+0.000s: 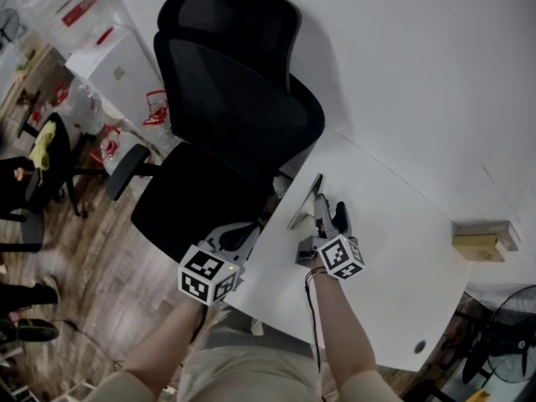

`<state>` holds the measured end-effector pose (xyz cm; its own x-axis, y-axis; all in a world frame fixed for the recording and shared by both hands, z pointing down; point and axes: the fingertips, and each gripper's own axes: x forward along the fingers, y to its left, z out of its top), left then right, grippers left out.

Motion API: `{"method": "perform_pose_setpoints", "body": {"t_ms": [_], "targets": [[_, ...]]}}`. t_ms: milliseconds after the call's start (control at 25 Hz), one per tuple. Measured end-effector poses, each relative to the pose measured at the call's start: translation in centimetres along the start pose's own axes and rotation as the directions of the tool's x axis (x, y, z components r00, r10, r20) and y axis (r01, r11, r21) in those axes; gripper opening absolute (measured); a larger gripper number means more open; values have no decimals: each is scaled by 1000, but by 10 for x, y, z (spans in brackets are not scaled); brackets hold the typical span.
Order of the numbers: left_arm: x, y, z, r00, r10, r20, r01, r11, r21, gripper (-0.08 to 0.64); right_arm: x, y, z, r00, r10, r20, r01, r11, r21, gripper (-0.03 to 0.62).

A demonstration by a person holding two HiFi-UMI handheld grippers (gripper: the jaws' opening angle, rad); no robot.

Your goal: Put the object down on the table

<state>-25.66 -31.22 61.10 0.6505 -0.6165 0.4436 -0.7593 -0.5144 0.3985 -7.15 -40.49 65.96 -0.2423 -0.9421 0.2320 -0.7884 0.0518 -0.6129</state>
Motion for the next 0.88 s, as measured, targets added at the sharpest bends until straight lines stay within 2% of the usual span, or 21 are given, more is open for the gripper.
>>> {"method": "perform_pose_setpoints", "body": {"t_ms": [240, 360, 440, 520, 600, 680, 760, 880], "targets": [[-6, -9, 7, 1000, -1, 5, 1, 1000, 21, 25, -18, -3, 11, 1000, 3, -13, -3, 1000, 25, 388], [-13, -15, 18, 1000, -2, 17, 1, 999, 40, 25, -29, 10, 19, 998, 9, -56, -11, 999, -37, 379], [-20, -19, 27, 1000, -3, 30, 1, 998, 56, 25, -38, 26, 29, 997, 27, -75, -34, 995, -95, 319], [-27, -23, 38, 999, -2, 46, -1, 997, 71, 25, -46, 44, 40, 995, 51, -85, -63, 988, -144, 302], [-34, -27, 49, 998, -1, 66, -4, 997, 81, 25, -56, 60, 55, 995, 54, -84, -72, 971, -230, 277], [-41, -33, 62, 996, -7, 92, -1, 997, 81, 25, -69, 80, 74, 997, 57, -61, -75, 933, -353, 204], [-50, -40, 74, 993, -12, 115, 0, 995, 98, 25, -83, 101, 91, 996, 83, -44, -94, 898, -429, 201], [-64, -54, 92, 990, -7, 138, -16, 986, 167, 25, -104, 129, 112, 992, 124, -37, -127, 871, -474, 199]]}}
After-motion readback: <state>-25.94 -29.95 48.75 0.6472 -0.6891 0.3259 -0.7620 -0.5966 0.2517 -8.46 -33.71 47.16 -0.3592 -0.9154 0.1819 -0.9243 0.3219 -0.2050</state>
